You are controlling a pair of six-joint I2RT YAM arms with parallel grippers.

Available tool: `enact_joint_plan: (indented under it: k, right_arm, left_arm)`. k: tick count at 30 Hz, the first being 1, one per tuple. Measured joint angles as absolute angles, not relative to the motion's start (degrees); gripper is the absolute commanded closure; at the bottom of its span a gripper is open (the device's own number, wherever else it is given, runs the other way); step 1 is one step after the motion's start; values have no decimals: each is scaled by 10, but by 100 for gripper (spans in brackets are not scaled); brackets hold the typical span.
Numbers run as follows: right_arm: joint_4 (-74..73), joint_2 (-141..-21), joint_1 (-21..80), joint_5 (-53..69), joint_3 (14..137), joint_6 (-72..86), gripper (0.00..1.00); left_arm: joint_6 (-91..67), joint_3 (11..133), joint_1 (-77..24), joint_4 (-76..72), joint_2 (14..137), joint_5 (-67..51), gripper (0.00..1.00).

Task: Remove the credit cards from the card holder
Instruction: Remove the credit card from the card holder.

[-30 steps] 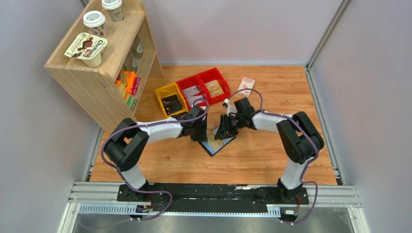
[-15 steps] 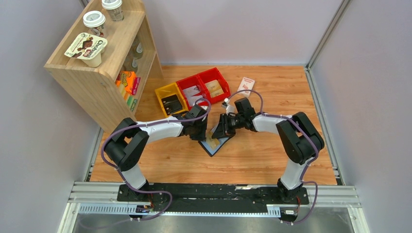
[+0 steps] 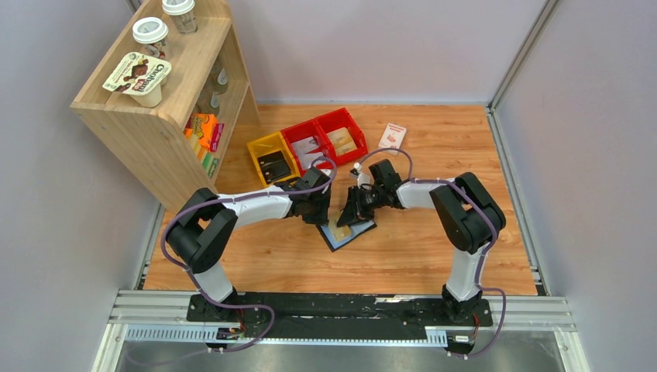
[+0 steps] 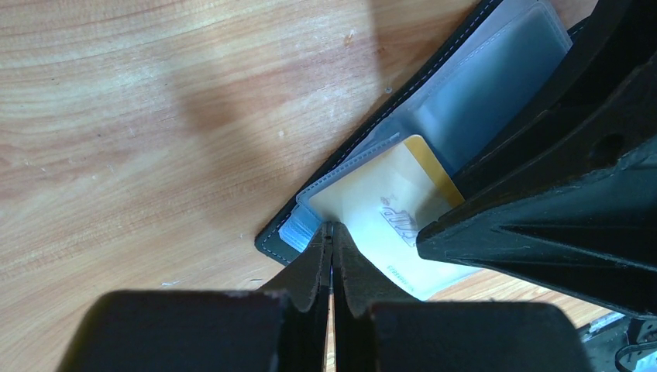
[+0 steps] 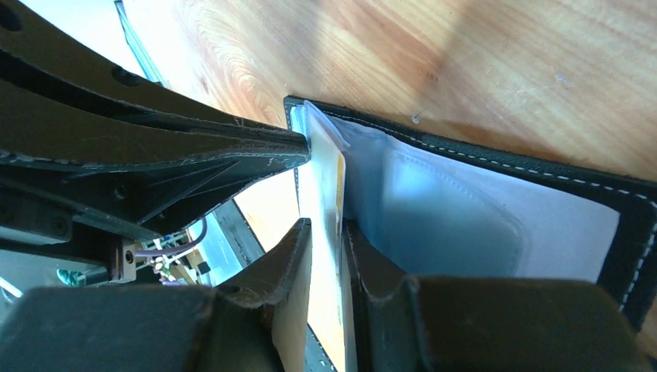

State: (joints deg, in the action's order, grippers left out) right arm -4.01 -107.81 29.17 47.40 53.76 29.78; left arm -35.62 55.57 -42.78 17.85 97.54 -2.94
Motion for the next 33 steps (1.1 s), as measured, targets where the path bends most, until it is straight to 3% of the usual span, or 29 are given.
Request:
enact_joint_plan:
  k: [19, 27, 33]
  right_arm:
    - [56, -1063, 231, 529, 487, 348, 85]
    - [19, -1063, 236, 494, 493, 326, 69]
    - [-23, -1062, 252, 466, 507, 302, 69]
  left_arm:
    - [-356, 559, -428, 182, 978, -29, 100]
    - [-356, 560, -428, 183, 979, -30, 100]
    - [-354, 565, -428, 187, 982, -32, 100]
